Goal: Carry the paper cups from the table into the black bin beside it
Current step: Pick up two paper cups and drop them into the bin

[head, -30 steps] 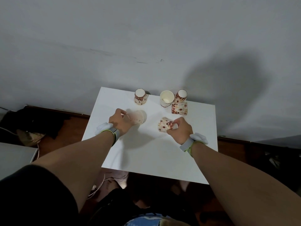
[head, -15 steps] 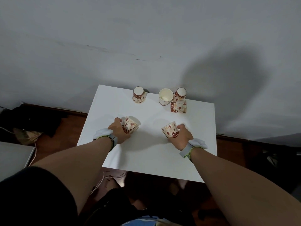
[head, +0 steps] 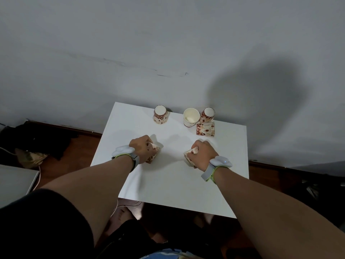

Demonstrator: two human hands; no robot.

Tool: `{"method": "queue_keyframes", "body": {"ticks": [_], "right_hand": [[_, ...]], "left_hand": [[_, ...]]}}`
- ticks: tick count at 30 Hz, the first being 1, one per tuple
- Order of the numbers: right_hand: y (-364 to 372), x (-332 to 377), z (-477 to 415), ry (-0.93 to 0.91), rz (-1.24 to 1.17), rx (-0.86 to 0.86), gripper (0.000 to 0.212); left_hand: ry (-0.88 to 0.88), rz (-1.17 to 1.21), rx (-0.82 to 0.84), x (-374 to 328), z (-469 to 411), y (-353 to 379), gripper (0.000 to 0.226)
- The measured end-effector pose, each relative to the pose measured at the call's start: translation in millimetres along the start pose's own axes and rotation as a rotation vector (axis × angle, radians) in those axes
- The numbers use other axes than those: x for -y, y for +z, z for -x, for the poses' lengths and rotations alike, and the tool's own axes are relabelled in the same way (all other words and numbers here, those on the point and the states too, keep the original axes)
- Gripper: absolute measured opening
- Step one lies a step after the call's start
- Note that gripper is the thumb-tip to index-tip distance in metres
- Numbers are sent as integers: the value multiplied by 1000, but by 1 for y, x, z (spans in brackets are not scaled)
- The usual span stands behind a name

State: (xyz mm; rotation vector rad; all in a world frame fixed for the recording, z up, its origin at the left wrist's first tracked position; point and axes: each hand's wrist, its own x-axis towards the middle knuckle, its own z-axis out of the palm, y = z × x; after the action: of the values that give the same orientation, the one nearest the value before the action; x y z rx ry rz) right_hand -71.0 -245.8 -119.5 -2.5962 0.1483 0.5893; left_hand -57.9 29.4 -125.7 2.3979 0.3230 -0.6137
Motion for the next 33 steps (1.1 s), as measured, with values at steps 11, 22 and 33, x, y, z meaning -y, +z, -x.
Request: {"method": "queue_keyframes", "body": {"ticks": [11,22,33], "right_hand": [[-2,16,-19,-91,-138,-109,16],[9,13,-5,-139,-174,-108,51],[13,17,-8,-175,-48,-36,79]], "left_hand": [[6,-21,-141,0,-12,-29,26],[7,93,-67,17,-4,-21,81],[69,23,-65,19,-7,-19,88]]}}
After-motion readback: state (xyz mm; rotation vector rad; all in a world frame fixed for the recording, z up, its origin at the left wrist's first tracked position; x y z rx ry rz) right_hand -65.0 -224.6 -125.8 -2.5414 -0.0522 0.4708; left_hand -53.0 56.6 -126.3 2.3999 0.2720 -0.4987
